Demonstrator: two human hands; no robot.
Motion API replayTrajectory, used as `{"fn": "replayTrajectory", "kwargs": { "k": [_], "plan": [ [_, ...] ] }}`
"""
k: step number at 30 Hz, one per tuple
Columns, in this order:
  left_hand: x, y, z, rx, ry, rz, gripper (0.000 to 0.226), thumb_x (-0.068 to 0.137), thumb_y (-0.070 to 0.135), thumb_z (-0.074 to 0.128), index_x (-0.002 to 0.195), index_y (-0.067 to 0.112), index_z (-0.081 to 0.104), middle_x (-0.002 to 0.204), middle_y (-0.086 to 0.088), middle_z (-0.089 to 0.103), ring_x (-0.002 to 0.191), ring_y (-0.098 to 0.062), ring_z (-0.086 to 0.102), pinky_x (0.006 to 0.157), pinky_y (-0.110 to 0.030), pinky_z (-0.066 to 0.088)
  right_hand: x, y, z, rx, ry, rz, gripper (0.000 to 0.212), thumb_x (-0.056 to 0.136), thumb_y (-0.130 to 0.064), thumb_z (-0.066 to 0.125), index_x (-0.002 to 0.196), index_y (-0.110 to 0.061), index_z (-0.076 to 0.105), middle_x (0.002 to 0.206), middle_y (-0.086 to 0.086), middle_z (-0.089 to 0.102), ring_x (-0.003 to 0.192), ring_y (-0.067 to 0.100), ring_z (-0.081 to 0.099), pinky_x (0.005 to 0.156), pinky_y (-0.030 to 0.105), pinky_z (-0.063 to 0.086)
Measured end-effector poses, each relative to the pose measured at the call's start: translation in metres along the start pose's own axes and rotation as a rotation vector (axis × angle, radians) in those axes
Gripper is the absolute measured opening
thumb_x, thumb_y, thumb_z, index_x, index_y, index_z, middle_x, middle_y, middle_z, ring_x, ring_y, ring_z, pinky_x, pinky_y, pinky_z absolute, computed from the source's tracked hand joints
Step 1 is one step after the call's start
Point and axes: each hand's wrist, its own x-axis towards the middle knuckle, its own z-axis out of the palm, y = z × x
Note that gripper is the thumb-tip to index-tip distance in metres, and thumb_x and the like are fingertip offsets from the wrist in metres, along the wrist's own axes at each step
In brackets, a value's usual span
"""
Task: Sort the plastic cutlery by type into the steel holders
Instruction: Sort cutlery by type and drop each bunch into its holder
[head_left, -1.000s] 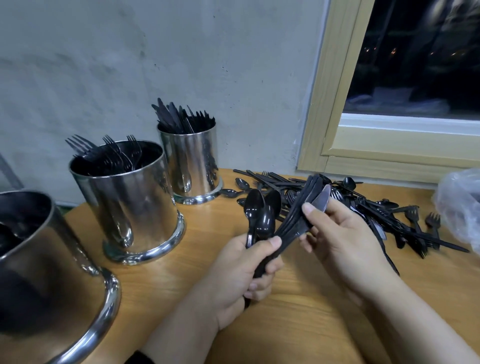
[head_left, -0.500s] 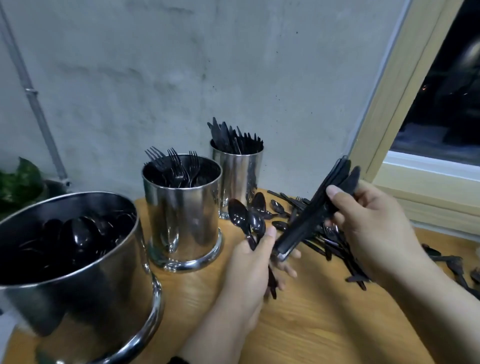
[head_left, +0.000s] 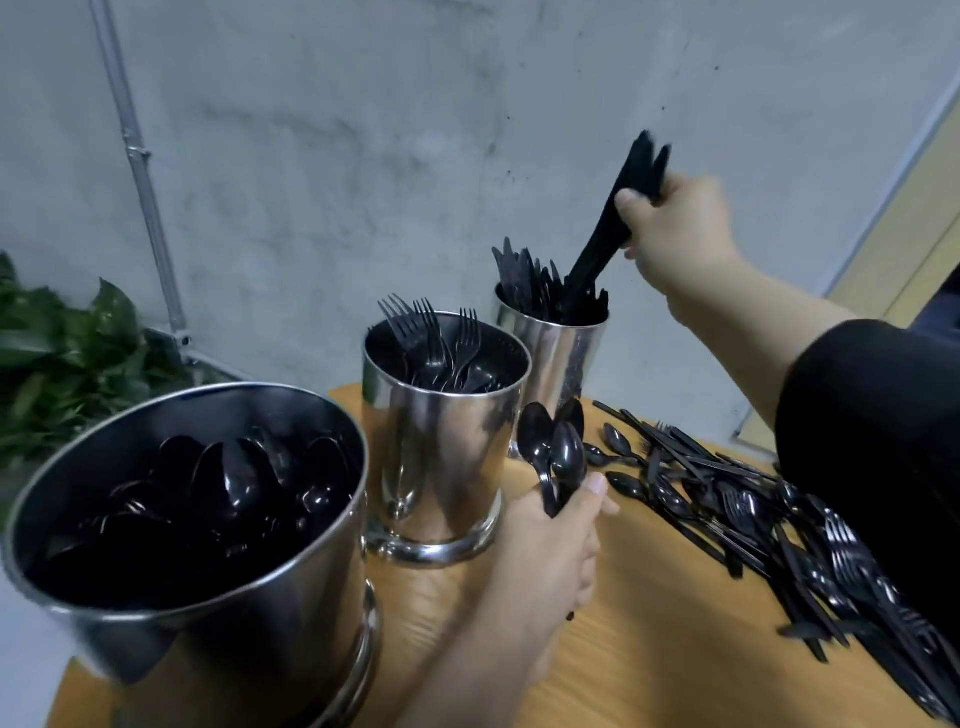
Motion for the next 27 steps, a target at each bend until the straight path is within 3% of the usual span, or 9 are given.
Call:
{"fn": "replayTrajectory", "kwargs": {
  "k": [1, 4, 7, 10, 14, 19, 22, 24, 27],
  "plan": [
    [0.0, 0.0, 0.0, -0.012, -0.003, -0.003, 0.029, 0.104, 0.034, 0.056, 0.091, 0.011, 0.064, 0.056, 0.004, 0.031, 0.046, -0.011, 0.024, 0.05, -0.034, 0.015, 0.001, 0.006, 0.006, -0.053, -0.07, 0.044, 0.011, 0.098, -0.029, 0.061, 0.101, -0.019, 0.065, 0.09, 0.002, 0.068, 0.08, 0.021, 0.063, 0.076, 0.034, 0.049],
    [0.0, 0.001, 0.0, -0.039, -0.008, -0.012, 0.029, 0.104, 0.035, 0.057, 0.09, 0.011, 0.065, 0.058, 0.003, 0.032, 0.047, -0.012, 0.024, 0.053, -0.037, 0.014, -0.01, 0.02, 0.007, -0.287, -0.098, 0.037, 0.062, 0.093, -0.049, 0.066, 0.14, -0.011, 0.053, 0.13, 0.007, 0.061, 0.119, 0.025, 0.058, 0.098, 0.036, 0.046],
    [0.0, 0.003, 0.001, -0.041, -0.027, -0.005, 0.032, 0.104, 0.036, 0.058, 0.085, 0.011, 0.065, 0.059, 0.001, 0.034, 0.047, -0.012, 0.026, 0.05, -0.034, 0.014, -0.047, 0.016, -0.004, -0.283, 0.008, -0.163, 0.048, 0.097, -0.055, 0.054, 0.126, -0.018, 0.063, 0.106, -0.006, 0.063, 0.094, 0.005, 0.058, 0.083, 0.03, 0.045],
    [-0.002, 0.004, 0.002, -0.022, -0.04, -0.019, 0.036, 0.102, 0.037, 0.061, 0.077, 0.012, 0.064, 0.058, 0.001, 0.039, 0.044, -0.012, 0.028, 0.043, -0.025, 0.018, -0.101, 0.012, -0.017, -0.292, -0.346, -0.241, 0.034, 0.097, -0.057, 0.046, 0.111, -0.032, 0.063, 0.083, -0.021, 0.059, 0.069, -0.015, 0.054, 0.064, 0.016, 0.039],
    [-0.01, 0.012, 0.008, 0.073, -0.043, -0.077, 0.04, 0.097, 0.034, 0.063, 0.065, 0.011, 0.057, 0.048, 0.001, 0.035, 0.037, -0.012, 0.026, 0.042, -0.024, 0.017, -0.151, 0.015, -0.032, -0.335, -0.801, -0.172, 0.038, 0.09, -0.058, 0.054, 0.125, -0.043, 0.052, 0.087, -0.024, 0.066, 0.081, -0.01, 0.061, 0.071, 0.009, 0.043],
    [-0.037, 0.027, 0.012, 0.267, -0.068, -0.078, 0.04, 0.082, 0.043, 0.068, 0.053, 0.019, 0.055, 0.051, -0.007, 0.036, 0.035, -0.014, 0.028, 0.043, -0.024, 0.022, -0.177, -0.003, -0.056, -0.235, -0.791, -0.131, 0.029, 0.081, -0.046, 0.078, 0.102, -0.034, 0.062, 0.085, -0.011, 0.068, 0.078, 0.011, 0.066, 0.073, 0.032, 0.053],
    [-0.063, 0.045, 0.011, 0.297, -0.134, -0.052, 0.032, 0.078, 0.044, 0.071, 0.063, 0.018, 0.059, 0.059, -0.011, 0.044, 0.037, -0.016, 0.03, 0.045, -0.026, 0.024, -0.191, -0.029, -0.07, -0.191, -0.792, -0.162, 0.028, 0.079, -0.045, 0.077, 0.102, -0.039, 0.064, 0.084, -0.01, 0.07, 0.076, 0.011, 0.068, 0.069, 0.025, 0.053],
    [-0.079, 0.064, 0.009, 0.318, -0.201, 0.003, 0.029, 0.086, 0.038, 0.073, 0.072, 0.016, 0.061, 0.058, -0.005, 0.048, 0.038, -0.015, 0.03, 0.044, -0.026, 0.024, -0.198, -0.051, -0.077, -0.101, -0.708, -0.196, 0.026, 0.076, -0.044, 0.075, 0.101, -0.043, 0.066, 0.086, -0.011, 0.071, 0.077, 0.009, 0.067, 0.068, 0.021, 0.053],
    [-0.101, 0.101, 0.001, 0.355, -0.202, 0.161, 0.024, 0.09, 0.034, 0.075, 0.075, 0.02, 0.063, 0.056, 0.007, 0.047, 0.041, -0.01, 0.035, 0.045, -0.025, 0.027, -0.203, -0.084, -0.076, 0.092, -0.602, -0.244, 0.016, 0.077, -0.037, 0.072, 0.09, -0.029, 0.07, 0.083, -0.001, 0.073, 0.08, 0.024, 0.069, 0.075, 0.039, 0.054]
  ]
}}
